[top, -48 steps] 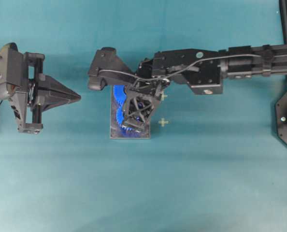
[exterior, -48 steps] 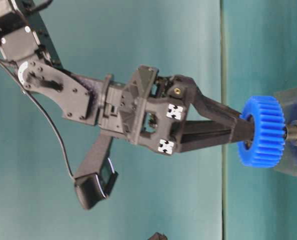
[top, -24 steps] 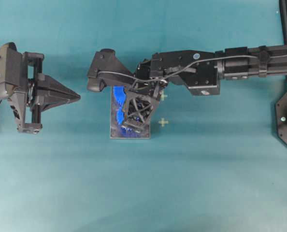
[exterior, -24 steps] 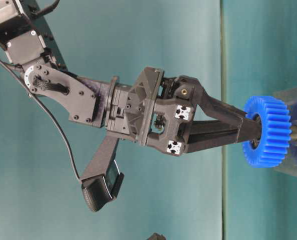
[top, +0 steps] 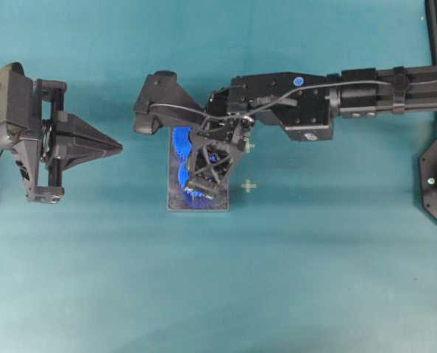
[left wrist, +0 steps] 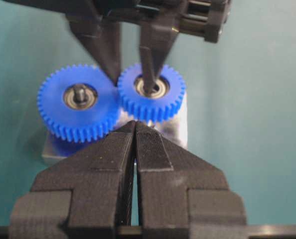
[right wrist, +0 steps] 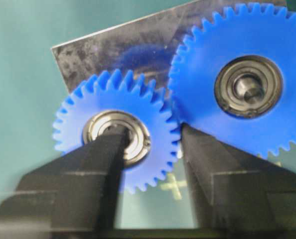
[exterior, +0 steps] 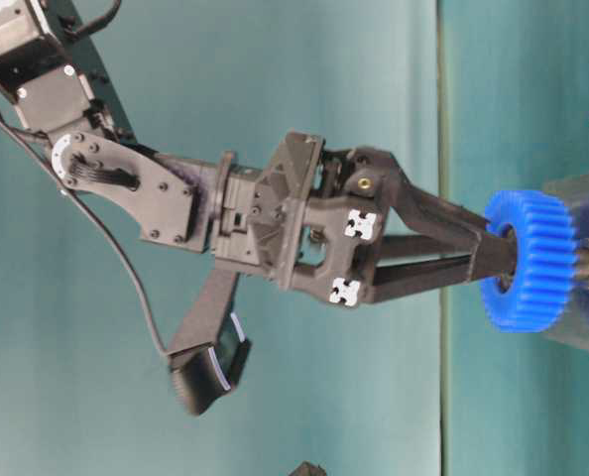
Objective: Fit the small gear onto the shaft.
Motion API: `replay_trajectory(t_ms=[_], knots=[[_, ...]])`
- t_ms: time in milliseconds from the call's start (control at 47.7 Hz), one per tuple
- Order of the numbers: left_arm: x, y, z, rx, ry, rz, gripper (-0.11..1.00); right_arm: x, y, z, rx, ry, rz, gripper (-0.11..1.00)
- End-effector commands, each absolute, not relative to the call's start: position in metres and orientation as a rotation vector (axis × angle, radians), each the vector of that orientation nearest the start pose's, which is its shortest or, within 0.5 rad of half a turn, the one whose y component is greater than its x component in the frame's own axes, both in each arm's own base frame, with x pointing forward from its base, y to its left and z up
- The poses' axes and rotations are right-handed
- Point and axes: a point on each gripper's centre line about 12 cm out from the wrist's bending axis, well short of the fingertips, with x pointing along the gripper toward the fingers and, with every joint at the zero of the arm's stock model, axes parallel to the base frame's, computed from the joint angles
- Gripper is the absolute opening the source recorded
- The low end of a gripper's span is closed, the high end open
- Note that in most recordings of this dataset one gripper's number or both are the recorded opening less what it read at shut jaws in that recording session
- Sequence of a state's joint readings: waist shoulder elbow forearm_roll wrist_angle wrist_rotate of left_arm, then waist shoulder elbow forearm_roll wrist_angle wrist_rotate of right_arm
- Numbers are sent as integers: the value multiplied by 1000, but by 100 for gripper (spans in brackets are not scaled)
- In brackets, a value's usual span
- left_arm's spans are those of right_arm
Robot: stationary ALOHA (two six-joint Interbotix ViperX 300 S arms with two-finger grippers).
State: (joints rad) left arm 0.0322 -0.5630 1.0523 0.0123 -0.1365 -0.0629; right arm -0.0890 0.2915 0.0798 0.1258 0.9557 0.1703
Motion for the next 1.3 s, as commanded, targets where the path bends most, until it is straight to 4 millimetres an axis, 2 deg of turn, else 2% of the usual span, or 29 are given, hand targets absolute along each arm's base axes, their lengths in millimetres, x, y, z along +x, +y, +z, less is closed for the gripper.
replay_trajectory(t_ms=[0,42,147,336,378,461,587,692,881,1049,1279], knots=[[267,8,236,-55,329,35,0,455,-31,189,335,1273,-148,68],[267,8,237,-55,326,35,0,455,-30,189,335,1276,-146,71],[267,8,237,-55,326,35,0,455,-30,193,335,1269,-146,69],[267,8,237,-54,321,35,0,465,-28,220,323,1206,-129,62],[267,8,237,-55,321,35,0,468,-26,224,316,1196,-118,58],[268,8,237,-55,323,35,0,473,-20,228,300,1195,-102,41],[267,8,237,-54,323,35,0,475,-18,216,284,1239,-90,12],[267,8,236,-55,326,35,0,476,-18,204,285,1271,-92,0],[266,7,235,-56,328,35,0,478,-29,191,297,1291,-117,-1],[266,8,235,-57,329,35,0,471,-42,183,315,1312,-151,-1],[266,7,234,-57,326,35,0,455,-43,171,340,1354,-176,-1]])
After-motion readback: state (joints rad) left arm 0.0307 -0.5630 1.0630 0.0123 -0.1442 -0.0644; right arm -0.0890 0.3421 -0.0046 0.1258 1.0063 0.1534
